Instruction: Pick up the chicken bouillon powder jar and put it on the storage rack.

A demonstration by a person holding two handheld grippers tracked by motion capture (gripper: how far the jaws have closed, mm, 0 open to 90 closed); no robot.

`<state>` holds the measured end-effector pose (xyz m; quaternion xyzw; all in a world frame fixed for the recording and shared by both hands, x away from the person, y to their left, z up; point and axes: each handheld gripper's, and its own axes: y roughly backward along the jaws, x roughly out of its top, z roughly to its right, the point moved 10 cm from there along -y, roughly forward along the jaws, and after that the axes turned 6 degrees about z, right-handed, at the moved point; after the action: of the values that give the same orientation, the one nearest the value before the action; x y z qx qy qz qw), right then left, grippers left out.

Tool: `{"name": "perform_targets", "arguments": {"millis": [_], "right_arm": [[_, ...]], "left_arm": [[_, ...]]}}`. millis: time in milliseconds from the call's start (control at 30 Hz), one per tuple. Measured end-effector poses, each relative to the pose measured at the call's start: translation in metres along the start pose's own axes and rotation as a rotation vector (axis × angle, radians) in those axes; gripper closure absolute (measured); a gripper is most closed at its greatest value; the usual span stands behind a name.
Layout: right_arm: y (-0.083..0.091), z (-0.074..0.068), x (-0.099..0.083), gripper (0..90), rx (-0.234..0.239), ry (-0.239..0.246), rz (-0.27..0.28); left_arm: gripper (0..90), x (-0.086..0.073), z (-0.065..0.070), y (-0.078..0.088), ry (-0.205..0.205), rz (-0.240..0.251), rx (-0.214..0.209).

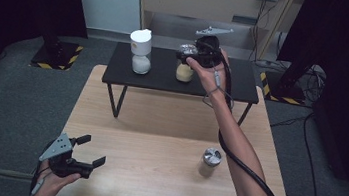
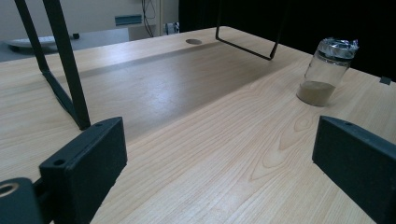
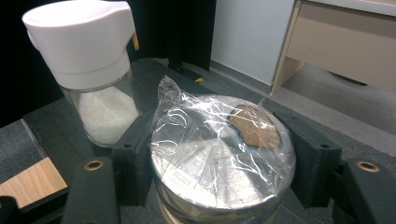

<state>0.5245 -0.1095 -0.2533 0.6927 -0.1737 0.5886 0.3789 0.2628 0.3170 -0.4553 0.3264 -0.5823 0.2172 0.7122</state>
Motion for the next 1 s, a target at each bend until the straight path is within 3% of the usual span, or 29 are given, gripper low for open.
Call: {"name": "perform_targets", "arguments": {"millis": [1000], "right_arm": [[-0.0019,0.002,-0.0096,34.8,0.003,-0.015,0.021]], "left_arm": [[2.1,0.0,0.0001,0.0,0.0,-0.001,-0.002]]}}
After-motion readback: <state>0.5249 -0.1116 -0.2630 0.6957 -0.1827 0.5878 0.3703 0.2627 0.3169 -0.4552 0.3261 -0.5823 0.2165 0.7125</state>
